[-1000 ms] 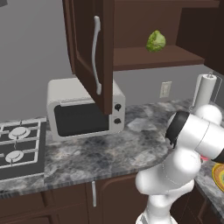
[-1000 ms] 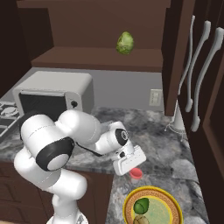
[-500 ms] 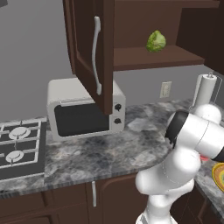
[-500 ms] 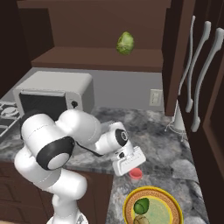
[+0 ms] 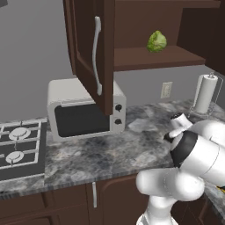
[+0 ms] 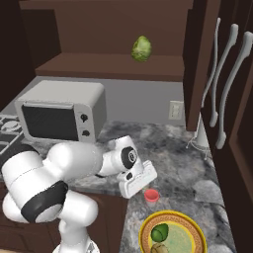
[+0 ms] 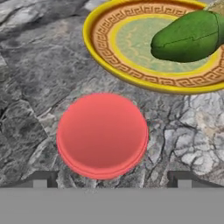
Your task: Pick the avocado and bread from the counter and place them on the plate. Then pick the jam from the cabinet and place it next to the plate. Lastly close the cabinet door.
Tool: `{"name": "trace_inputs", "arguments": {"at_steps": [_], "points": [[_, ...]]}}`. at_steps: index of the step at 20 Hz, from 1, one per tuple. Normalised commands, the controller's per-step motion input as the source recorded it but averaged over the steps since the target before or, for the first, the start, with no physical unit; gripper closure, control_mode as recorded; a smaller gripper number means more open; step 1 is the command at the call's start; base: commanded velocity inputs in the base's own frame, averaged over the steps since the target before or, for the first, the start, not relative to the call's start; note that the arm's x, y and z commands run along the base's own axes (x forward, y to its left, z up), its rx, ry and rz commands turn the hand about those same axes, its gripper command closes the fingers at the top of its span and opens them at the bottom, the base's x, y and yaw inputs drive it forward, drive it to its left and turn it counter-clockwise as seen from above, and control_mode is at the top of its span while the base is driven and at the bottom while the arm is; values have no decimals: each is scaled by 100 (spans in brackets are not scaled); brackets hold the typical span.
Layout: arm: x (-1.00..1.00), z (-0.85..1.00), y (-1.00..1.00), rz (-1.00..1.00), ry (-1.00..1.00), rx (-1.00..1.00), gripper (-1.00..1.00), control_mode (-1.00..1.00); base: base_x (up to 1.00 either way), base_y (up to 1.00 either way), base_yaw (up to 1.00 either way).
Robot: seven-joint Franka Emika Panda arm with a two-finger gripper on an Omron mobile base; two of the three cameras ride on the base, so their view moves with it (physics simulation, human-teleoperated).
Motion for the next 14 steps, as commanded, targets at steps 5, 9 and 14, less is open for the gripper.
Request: {"name": "trace_inputs", "arguments": {"at_steps": [5,9,14], "points": [[0,1,47,3,-23,0,-100,-100,0,0,0],[0,21,43,16,-21,0,-100,-100,0,0,0],[-15,51,33,29,-18,-1,-100,-100,0,0,0]]}}
